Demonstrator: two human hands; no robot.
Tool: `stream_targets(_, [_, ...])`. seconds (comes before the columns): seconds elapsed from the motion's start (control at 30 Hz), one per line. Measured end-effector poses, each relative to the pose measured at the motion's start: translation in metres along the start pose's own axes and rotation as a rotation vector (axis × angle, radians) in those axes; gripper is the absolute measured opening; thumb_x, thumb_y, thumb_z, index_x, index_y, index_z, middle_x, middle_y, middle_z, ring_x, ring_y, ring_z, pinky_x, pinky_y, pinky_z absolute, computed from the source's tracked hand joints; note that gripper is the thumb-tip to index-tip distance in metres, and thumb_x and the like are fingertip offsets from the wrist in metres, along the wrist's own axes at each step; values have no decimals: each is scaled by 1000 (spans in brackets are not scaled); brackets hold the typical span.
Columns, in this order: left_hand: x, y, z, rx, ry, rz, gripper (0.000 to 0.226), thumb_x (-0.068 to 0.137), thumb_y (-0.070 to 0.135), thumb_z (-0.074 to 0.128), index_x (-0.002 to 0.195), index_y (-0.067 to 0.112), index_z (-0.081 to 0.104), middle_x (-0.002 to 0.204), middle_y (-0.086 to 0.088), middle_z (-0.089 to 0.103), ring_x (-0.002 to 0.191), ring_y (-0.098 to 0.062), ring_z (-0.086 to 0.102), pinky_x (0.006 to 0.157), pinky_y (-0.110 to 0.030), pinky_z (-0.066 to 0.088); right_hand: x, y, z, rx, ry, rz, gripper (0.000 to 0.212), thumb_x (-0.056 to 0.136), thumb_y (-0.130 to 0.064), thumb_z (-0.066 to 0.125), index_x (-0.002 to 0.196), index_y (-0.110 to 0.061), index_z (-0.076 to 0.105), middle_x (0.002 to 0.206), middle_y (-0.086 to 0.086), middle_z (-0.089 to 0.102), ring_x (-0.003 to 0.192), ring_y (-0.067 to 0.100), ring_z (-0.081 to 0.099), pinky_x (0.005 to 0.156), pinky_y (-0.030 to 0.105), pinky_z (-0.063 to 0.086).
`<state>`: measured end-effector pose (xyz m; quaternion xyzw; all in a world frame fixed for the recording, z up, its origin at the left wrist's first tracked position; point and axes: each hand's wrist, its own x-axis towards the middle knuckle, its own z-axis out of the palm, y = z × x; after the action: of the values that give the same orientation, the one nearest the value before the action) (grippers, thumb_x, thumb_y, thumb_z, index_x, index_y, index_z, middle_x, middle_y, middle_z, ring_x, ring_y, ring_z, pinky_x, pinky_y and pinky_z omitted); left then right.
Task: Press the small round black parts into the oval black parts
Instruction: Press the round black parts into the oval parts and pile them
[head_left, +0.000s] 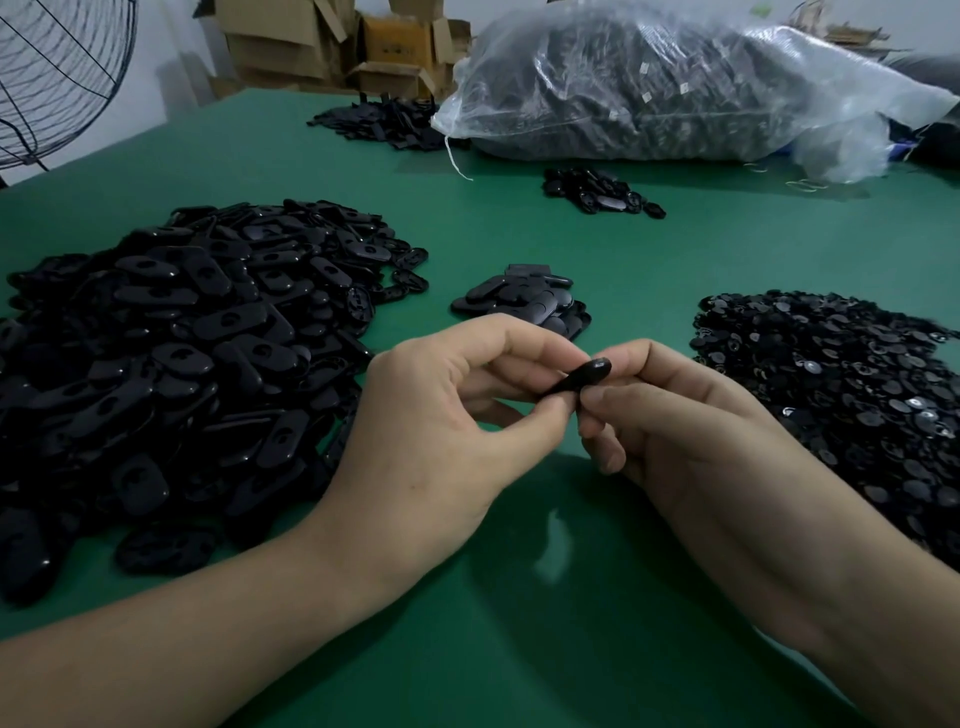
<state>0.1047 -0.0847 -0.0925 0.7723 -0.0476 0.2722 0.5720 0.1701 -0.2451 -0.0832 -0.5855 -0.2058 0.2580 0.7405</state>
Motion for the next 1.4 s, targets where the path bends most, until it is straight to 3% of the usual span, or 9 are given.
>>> stream_targets(0.23, [-3, 8, -1, 185, 66, 169, 32, 82, -2, 79, 99, 25, 77, 90, 9, 75, 86, -6, 75, 78, -14, 57, 2, 0, 0, 62, -42, -5, 10, 74, -13, 69, 80, -20, 72, 70, 6, 63, 62, 14, 55, 56, 19, 47])
stream_targets(0.5, [-3, 10, -3, 332, 82, 343, 24, 87, -3, 79, 104, 14, 78, 91, 2, 73, 86, -9, 72, 81, -18, 57, 4, -2, -4, 99, -112, 33, 17, 65, -23, 75, 81, -23, 74, 69, 3, 63, 62, 14, 57, 56, 20, 47])
stream_targets(0.6, [-4, 10, -3, 382, 76, 392, 20, 89, 0, 79, 104, 13, 79, 92, 3, 72, 87, -8, 71, 81, -23, 57, 4, -2, -6, 100, -110, 41, 18, 63, -13, 75, 78, -24, 73, 66, 3, 62, 63, 15, 59, 56, 21, 47])
stream_targets(0.9, [0, 9, 0, 246, 111, 225, 25, 86, 2, 79, 105, 18, 79, 94, 9, 75, 88, -4, 74, 81, -16, 58, 6, 0, -4, 146, -104, 7, 14, 72, -24, 74, 86, -25, 73, 77, -2, 64, 72, 11, 61, 63, 21, 49])
stream_targets(1.17, [-1, 8, 1, 258, 106, 238, 27, 84, -1, 80, 104, 18, 78, 93, 7, 74, 88, -6, 74, 82, -17, 58, 4, 1, -2, 147, -80, 23, 15, 68, -20, 74, 82, -21, 71, 76, 3, 63, 69, 12, 59, 61, 22, 47])
stream_targets(1.4, [-2, 10, -2, 357, 97, 355, 22, 88, -1, 77, 106, 12, 78, 93, 3, 72, 89, -5, 72, 84, -16, 56, 2, 0, -2, 152, -88, 28, 24, 66, -20, 76, 90, -18, 70, 78, 4, 63, 70, 13, 59, 63, 25, 45])
